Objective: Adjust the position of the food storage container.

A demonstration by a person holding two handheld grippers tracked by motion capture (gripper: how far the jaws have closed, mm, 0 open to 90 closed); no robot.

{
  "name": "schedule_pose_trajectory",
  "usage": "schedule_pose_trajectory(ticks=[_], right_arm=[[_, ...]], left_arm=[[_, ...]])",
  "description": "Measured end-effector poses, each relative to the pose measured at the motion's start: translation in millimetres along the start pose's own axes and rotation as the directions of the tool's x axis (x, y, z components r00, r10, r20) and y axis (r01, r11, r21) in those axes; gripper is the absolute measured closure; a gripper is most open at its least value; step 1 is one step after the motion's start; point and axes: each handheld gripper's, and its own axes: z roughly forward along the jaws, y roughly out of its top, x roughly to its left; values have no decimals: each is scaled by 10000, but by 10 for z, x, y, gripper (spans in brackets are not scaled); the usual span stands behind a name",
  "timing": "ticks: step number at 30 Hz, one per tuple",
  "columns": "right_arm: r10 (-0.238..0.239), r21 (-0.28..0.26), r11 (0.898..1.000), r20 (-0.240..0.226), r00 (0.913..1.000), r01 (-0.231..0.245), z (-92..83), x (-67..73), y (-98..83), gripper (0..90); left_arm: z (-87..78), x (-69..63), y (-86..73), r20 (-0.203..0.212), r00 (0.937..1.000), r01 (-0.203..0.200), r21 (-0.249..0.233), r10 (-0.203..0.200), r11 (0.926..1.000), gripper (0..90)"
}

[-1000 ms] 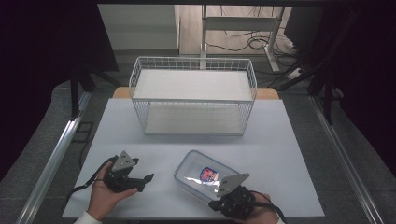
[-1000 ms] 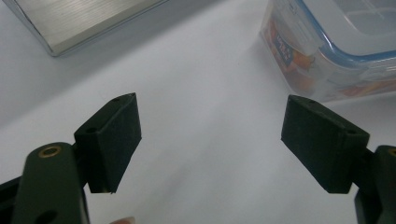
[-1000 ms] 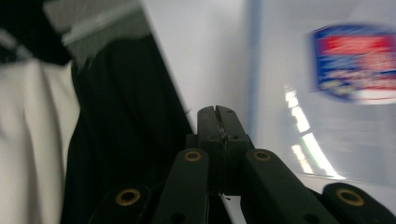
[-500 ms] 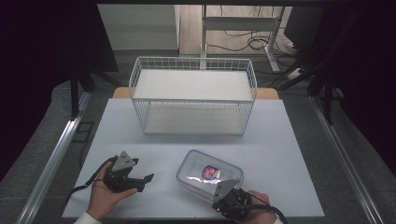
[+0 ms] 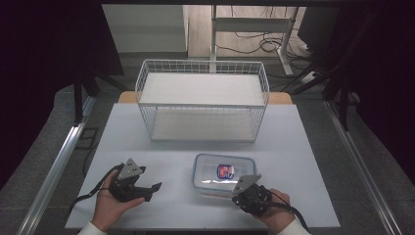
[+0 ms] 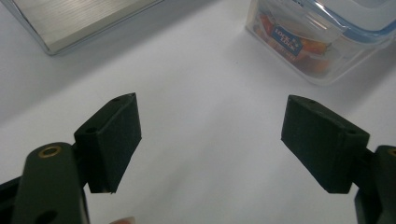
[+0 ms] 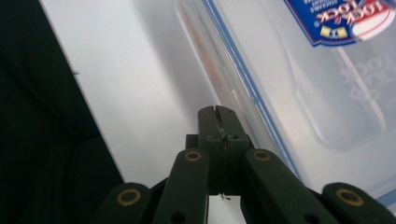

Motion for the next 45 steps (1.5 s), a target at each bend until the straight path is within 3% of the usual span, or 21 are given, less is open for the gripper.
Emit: schedule_pose_trajectory(ticks=[4,8,9,11,14,15,16,18,19,22,23,25,27,30,45], right_arm=[[107,48,9999,182,9998,-107,10,-50,-27,894],[273,-600,9978,7,9996,-273,-186,-20,-26,894],[467,-1024,9939,505,9976,-414,-355,-88,-10,893],[604,-1136,9922,755,9953,-516,-403,-132,-12,894],[1729,-1796,9723,1232,9772,-1494,-548,-387,-81,894],[2346,-1893,9601,1450,9612,-2058,-559,-510,-125,893],[2674,-1826,9539,1563,9508,-2382,-545,-588,-154,893],[3499,-1454,9336,1724,9208,-3276,-385,-837,-270,893],[3589,-1237,9317,1661,9185,-3416,-311,-887,-299,893],[3704,-851,9286,1530,9162,-3612,-182,-930,-329,893],[3751,-616,9269,1253,9185,-3701,-103,-936,-330,893],[3781,-546,9257,1213,9178,-3742,-78,-923,-316,893],[3634,-355,9315,1389,9212,-3621,-41,-911,-295,893],[3826,-439,9239,1020,9183,-3800,-11,-925,-289,893],[3245,-454,9457,684,9434,-3220,237,-852,130,893]], left_arm=[[-5,1,-1,-6,10000,9,-23,-9,10000,196],[-8,-2,-1,18,10000,32,-45,-32,10000,196],[-8,-1,0,18,10000,35,-57,-35,10000,196],[-9,-2,1,22,10000,62,-62,-62,10000,196],[-17,0,2,19,9999,117,-88,-116,9999,195],[-16,2,4,12,9999,125,-91,-125,9999,196],[-11,4,6,3,9999,145,-92,-145,9999,196],[-3,4,8,26,9999,148,-67,-147,9999,196],[1,3,8,35,9999,142,-44,-141,9999,194],[-4,4,10,51,9997,253,-66,-252,9997,193],[-6,6,10,53,9996,288,-81,-288,9996,192],[-9,7,9,51,9994,329,-88,-329,9994,192],[-3,2,8,67,9995,319,-68,-318,9995,190],[3,-1,9,102,9995,305,-30,-305,9995,190],[-8,8,10,66,9993,378,-156,-377,9992,189]])
